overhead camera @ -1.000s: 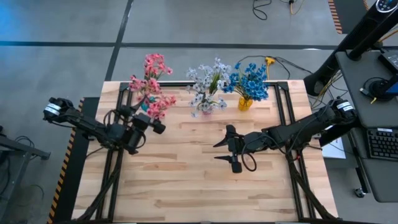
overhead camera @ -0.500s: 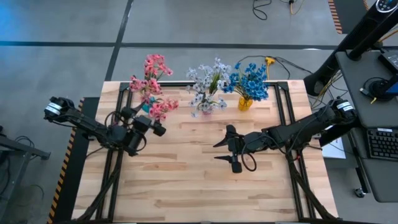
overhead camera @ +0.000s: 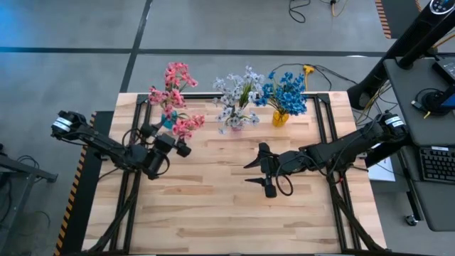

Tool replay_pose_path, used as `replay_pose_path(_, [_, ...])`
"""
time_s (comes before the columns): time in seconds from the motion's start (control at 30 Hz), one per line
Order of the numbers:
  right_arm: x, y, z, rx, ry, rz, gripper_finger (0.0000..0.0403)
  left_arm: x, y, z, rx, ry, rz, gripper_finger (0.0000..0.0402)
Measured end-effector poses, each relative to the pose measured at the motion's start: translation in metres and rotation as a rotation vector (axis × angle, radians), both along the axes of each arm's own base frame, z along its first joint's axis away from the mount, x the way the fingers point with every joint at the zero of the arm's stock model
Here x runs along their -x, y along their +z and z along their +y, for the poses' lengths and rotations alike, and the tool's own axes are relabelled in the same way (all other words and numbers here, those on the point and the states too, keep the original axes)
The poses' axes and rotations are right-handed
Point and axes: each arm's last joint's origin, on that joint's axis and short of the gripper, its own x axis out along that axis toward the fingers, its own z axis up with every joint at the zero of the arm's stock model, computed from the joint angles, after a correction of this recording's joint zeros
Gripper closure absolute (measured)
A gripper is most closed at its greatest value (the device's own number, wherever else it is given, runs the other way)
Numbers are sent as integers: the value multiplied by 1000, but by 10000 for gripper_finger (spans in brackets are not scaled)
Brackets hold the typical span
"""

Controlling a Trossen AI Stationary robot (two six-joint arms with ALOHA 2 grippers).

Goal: Sort flowers into vase by color
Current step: Put the pink flowers into the blue vase

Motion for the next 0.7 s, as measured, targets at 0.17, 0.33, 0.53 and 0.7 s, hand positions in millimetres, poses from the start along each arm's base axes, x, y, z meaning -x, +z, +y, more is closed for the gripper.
replay_pose_path(0.17, [0,0,0,0,0,0,193,-1,8,-1,4,-2,-10,80])
replay_pose_path(0.33, [0,0,0,-2,-1,0,193,-1,11,-3,8,-14,-19,71])
replay_pose_path(0.53, [0,-1,0,-21,-10,14,193,1,8,-8,8,-41,-17,70])
replay_pose_path(0.7, [1,-2,0,-27,-13,21,193,2,6,-11,5,-54,-12,70])
